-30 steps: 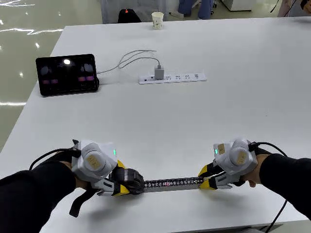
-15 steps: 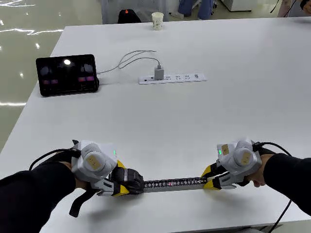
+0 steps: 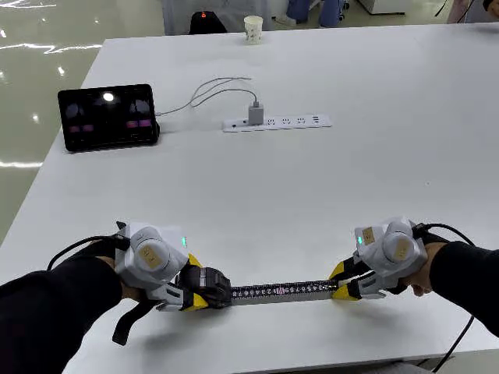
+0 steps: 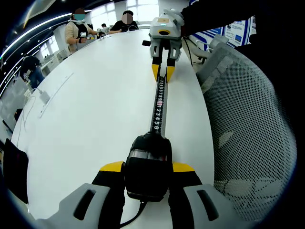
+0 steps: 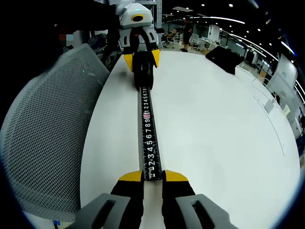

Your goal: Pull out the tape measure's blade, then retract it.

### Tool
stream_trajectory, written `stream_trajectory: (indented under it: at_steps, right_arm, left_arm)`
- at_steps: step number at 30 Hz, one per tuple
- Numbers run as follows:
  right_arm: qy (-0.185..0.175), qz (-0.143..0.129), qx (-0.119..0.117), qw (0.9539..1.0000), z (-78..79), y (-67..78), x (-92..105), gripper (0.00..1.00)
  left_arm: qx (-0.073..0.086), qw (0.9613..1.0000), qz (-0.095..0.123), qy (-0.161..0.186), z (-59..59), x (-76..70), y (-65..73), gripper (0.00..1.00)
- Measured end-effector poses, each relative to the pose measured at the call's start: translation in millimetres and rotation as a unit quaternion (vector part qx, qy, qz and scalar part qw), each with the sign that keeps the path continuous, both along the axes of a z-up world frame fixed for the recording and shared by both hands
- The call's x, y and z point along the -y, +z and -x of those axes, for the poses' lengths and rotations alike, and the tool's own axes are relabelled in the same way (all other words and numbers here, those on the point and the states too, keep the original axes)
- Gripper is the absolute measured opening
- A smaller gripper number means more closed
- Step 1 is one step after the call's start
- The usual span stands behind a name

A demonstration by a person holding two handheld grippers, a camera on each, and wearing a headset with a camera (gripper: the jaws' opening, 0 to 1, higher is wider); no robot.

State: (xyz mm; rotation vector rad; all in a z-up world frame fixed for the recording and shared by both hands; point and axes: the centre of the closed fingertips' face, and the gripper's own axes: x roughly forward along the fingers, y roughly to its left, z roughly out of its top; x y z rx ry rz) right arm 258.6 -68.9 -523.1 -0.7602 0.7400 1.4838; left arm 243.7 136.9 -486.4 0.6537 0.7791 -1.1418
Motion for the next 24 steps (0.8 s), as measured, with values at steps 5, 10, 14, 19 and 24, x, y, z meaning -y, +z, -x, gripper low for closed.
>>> stream_trajectory:
  at_steps: [5,10,14,19,24]
  right_arm:
    - [-0.003,0.002,-0.001,1.0,-0.3,0.1,4.5,0.1]
    - [-0.004,0.002,-0.001,1.0,-1.3,-0.2,7.1,0.1]
    - [-0.005,0.003,-0.001,1.0,-1.6,-0.3,9.2,0.1]
    - [-0.006,0.005,-0.002,1.0,-1.3,0.4,12.1,0.1]
    - [-0.009,0.005,-0.004,0.9999,-1.5,1.7,15.2,0.1]
  left_arm:
    - [0.001,1.0,0.0,0.0,0.1,0.4,0.2,0.29]
    - [0.001,1.0,0.0,0.0,0.1,0.6,0.4,0.29]
    - [0.001,1.0,0.0,0.0,0.1,0.4,0.9,0.29]
    - [0.001,1.0,0.0,0.001,0.2,0.2,1.2,0.29]
    - [0.001,1.0,-0.001,0.001,0.3,0.2,1.2,0.29]
